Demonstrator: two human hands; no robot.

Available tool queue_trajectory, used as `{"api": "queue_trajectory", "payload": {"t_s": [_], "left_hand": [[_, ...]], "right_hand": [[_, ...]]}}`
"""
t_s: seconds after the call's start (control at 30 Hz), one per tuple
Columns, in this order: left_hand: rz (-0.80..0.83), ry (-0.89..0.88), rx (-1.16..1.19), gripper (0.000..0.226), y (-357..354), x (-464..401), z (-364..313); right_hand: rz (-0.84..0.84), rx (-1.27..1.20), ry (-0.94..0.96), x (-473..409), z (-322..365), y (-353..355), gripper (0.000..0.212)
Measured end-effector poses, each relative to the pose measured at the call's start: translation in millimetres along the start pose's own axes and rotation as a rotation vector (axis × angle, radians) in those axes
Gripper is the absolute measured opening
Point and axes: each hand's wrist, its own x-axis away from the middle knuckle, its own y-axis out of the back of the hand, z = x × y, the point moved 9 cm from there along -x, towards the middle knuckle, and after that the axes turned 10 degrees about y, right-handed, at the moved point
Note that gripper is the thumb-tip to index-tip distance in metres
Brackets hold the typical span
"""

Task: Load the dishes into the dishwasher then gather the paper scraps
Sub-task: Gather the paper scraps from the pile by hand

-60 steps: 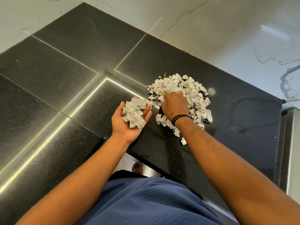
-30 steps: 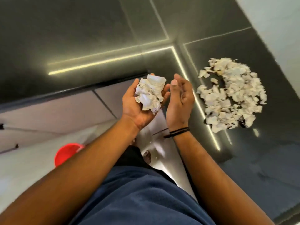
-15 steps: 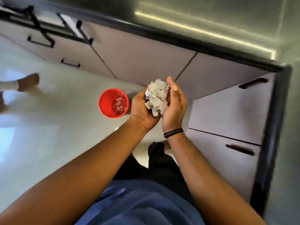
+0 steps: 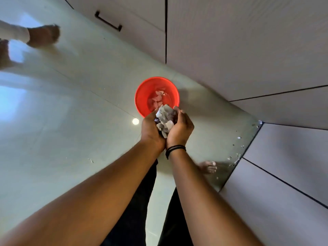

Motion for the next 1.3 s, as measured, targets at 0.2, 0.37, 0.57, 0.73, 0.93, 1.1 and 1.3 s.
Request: {"api": "queue_trajectory", "payload": {"t_s": [0.2, 0.37, 0.57, 0.73, 0.93, 1.1, 1.3], "left_hand": [[-0.033, 0.006, 0.115, 0.057, 35.7, -76.3, -34.6], [-0.119, -0.089, 0.029, 0.046, 48.8, -107.6, -60.6], [-0.28, -0.16, -0.152, 0.06, 76.0, -91.1, -65.9], [-0.219, -0.097, -0.234, 0.054, 64.3, -54.0, -37.5], [-0.087, -0.005, -0.347, 0.054, 5.3, 20.0, 32.8], [0.034, 0.077, -0.579, 0.046, -58.4, 100.3, 108.5], [0.188, 0.159, -0.844, 0.054, -134.0, 179.4, 225.2]], "right_hand": [[-0.004, 0.044, -0.124, -42.7, -90.1, -28.2, 0.026], [0.074, 0.075, -0.205, -60.3, -124.0, -41.3, 0.022], [0.107, 0.208, -0.282, -62.0, -121.6, -20.9, 0.03], [0.123, 0.121, -0.323, -33.6, -73.7, 6.6, 0.035], [0.071, 0.086, -0.168, 8.7, 38.2, 67.2, 0.021], [0.003, -0.007, -0.032, 45.5, 137.2, 146.3, 0.024], [-0.139, -0.184, 0.079, 77.1, 241.8, 270.3, 0.018]]}}
